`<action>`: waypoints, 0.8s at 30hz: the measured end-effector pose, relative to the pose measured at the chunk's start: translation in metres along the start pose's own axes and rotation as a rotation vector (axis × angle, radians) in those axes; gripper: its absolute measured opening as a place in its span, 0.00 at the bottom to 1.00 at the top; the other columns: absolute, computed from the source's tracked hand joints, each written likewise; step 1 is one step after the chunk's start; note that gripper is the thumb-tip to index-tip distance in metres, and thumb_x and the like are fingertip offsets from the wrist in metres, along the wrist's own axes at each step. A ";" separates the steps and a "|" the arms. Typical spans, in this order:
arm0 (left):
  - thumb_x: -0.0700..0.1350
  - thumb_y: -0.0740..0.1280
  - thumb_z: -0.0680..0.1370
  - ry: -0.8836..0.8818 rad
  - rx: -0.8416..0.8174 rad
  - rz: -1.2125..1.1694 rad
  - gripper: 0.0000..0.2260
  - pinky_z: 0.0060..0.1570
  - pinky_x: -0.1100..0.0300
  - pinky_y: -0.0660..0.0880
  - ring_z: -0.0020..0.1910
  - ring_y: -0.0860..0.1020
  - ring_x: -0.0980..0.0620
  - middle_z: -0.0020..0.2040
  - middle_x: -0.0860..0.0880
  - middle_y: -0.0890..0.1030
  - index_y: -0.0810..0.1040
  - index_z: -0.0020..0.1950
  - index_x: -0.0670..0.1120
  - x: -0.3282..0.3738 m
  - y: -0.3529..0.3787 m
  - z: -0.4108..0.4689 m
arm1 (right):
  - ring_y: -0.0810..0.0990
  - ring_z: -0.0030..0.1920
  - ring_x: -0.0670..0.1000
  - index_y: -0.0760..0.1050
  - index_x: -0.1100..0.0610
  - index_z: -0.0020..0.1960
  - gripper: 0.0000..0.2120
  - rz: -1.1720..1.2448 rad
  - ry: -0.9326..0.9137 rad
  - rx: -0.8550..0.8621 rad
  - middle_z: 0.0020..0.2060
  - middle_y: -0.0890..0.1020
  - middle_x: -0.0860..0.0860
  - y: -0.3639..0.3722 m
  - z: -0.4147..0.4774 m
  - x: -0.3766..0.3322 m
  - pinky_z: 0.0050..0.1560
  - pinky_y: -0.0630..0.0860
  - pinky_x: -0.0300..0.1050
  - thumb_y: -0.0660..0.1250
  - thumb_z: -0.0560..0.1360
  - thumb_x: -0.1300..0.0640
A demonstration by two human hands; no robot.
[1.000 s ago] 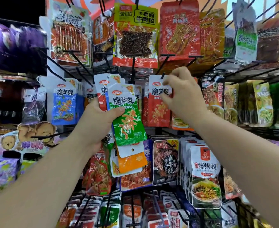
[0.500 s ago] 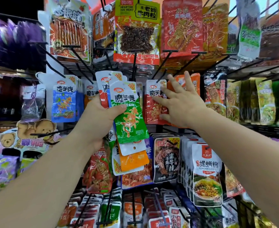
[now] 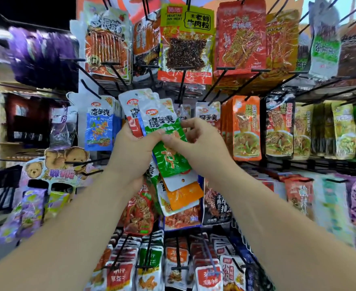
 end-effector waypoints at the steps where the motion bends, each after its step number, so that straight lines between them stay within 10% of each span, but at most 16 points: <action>1: 0.36 0.71 0.81 -0.013 0.022 -0.007 0.07 0.38 0.56 0.83 0.43 0.87 0.49 0.43 0.50 0.87 0.78 0.54 0.47 -0.002 -0.002 -0.004 | 0.76 0.45 0.45 0.75 0.50 0.65 0.26 0.053 0.014 0.005 0.46 0.76 0.46 0.004 -0.004 0.001 0.41 0.75 0.40 0.77 0.73 0.41; 12: 0.34 0.71 0.79 -0.068 -0.015 -0.058 0.13 0.44 0.51 0.84 0.48 0.87 0.44 0.51 0.46 0.88 0.80 0.62 0.43 -0.003 -0.020 -0.030 | 0.76 0.64 0.49 0.69 0.46 0.67 0.17 0.321 0.063 0.162 0.61 0.76 0.44 0.030 -0.020 0.005 0.67 0.76 0.55 0.70 0.81 0.50; 24: 0.31 0.72 0.77 -0.015 0.033 0.128 0.13 0.50 0.46 0.84 0.48 0.87 0.44 0.50 0.45 0.88 0.80 0.60 0.43 0.011 -0.059 -0.017 | 0.83 0.41 0.43 0.70 0.50 0.61 0.13 0.381 0.147 -0.002 0.62 0.77 0.49 0.034 -0.004 -0.001 0.37 0.79 0.35 0.70 0.81 0.59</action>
Point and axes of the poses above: each hand's wrist, its own z-axis towards the middle knuckle, its own y-axis out of the palm, x = y × z, the point moved 5 cm from there along z, towards the middle knuckle
